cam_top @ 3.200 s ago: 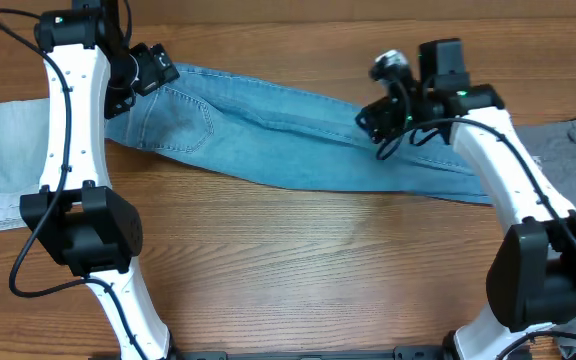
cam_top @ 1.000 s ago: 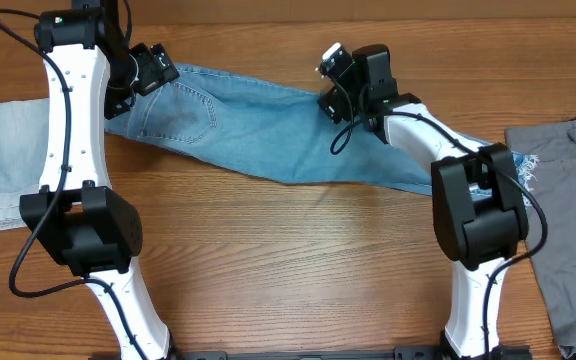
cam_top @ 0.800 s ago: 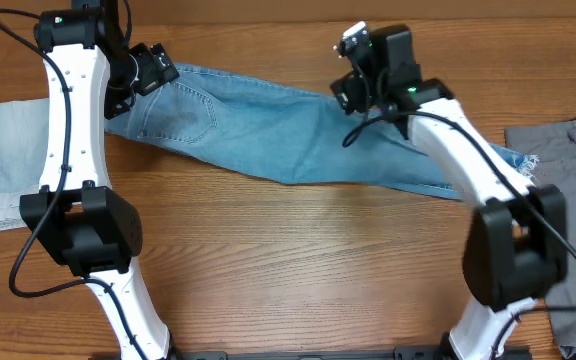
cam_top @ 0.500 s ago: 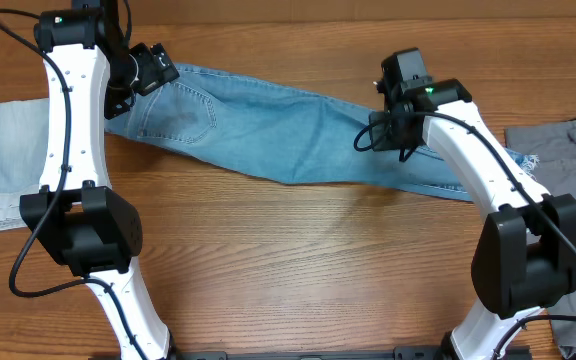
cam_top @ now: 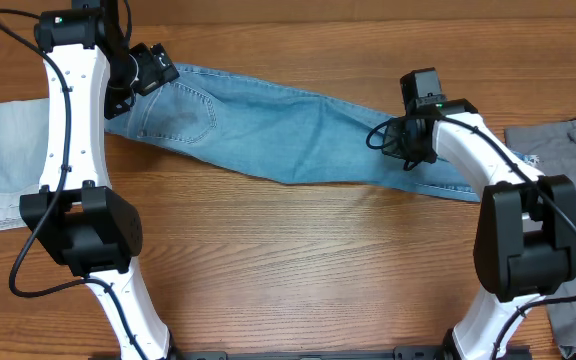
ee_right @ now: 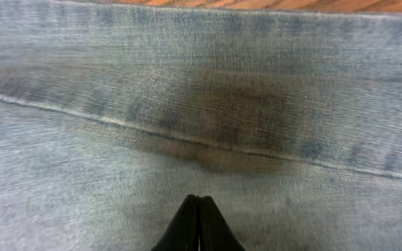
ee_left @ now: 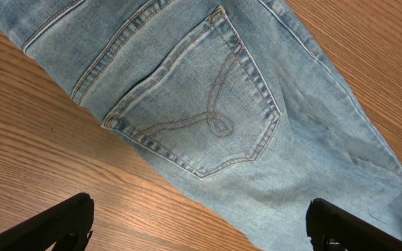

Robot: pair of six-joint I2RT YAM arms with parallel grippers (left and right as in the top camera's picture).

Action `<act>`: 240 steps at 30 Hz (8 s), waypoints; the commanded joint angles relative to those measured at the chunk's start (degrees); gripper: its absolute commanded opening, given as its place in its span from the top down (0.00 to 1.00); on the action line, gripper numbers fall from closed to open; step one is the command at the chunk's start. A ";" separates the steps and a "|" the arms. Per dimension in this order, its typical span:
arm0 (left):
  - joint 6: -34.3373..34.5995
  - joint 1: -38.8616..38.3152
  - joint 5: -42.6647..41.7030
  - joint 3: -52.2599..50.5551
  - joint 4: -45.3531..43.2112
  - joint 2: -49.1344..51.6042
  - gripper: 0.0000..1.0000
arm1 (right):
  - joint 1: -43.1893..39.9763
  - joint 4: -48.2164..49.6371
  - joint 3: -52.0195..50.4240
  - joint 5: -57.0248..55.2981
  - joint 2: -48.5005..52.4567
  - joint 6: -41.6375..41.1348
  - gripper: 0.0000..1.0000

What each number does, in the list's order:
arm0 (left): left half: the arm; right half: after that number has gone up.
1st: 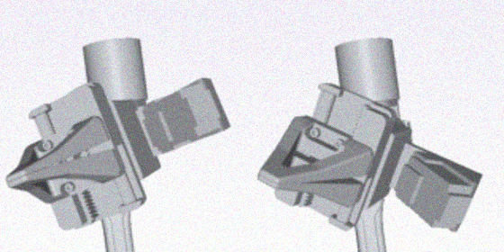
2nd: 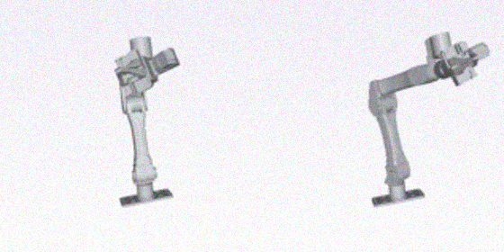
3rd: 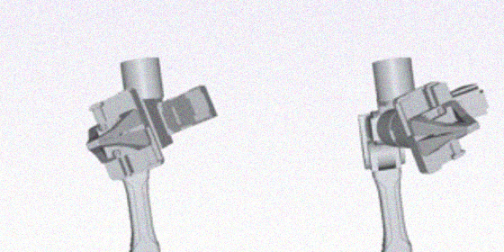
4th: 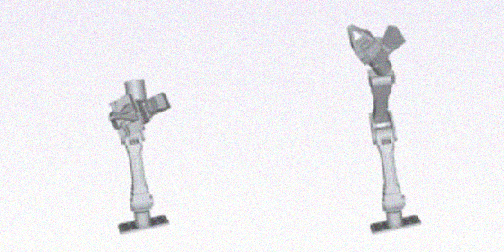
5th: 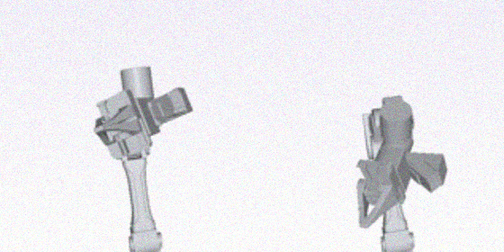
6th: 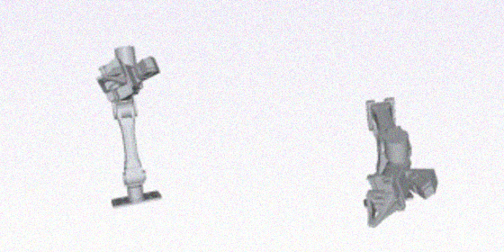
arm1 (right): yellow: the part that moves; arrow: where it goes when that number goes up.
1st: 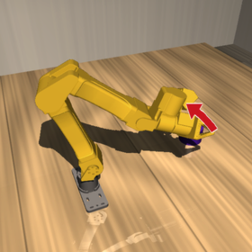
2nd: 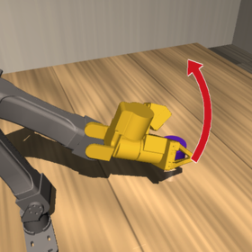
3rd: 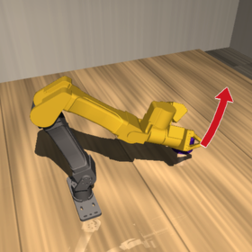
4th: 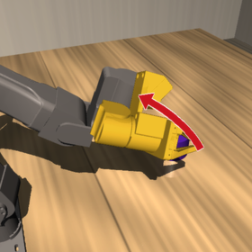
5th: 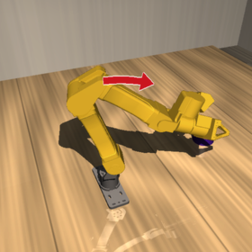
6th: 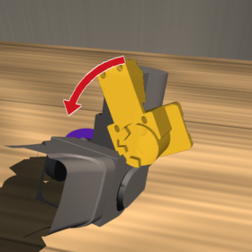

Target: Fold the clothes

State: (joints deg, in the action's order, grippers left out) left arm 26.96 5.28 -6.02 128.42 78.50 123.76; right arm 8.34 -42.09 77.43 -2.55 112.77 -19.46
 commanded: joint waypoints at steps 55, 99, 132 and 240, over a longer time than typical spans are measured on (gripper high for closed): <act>0.28 -0.07 -0.42 0.68 0.11 -0.72 0.00 | -15.02 -4.57 4.09 7.43 -2.47 22.08 0.47; 0.28 -0.07 -0.42 0.68 0.11 -0.72 0.00 | -10.99 17.29 4.07 -17.88 6.82 55.67 0.26; -9.22 -7.30 -2.21 0.68 -8.17 2.69 0.96 | -12.55 -12.11 2.19 7.63 -9.14 6.36 0.96; -0.68 -0.98 11.96 29.88 9.51 24.30 0.17 | -27.91 1.05 -6.97 11.34 -9.33 5.90 0.59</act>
State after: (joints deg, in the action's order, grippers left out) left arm 28.32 5.72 6.74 163.50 90.52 148.20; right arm -14.50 -38.81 70.06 4.19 103.55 -12.21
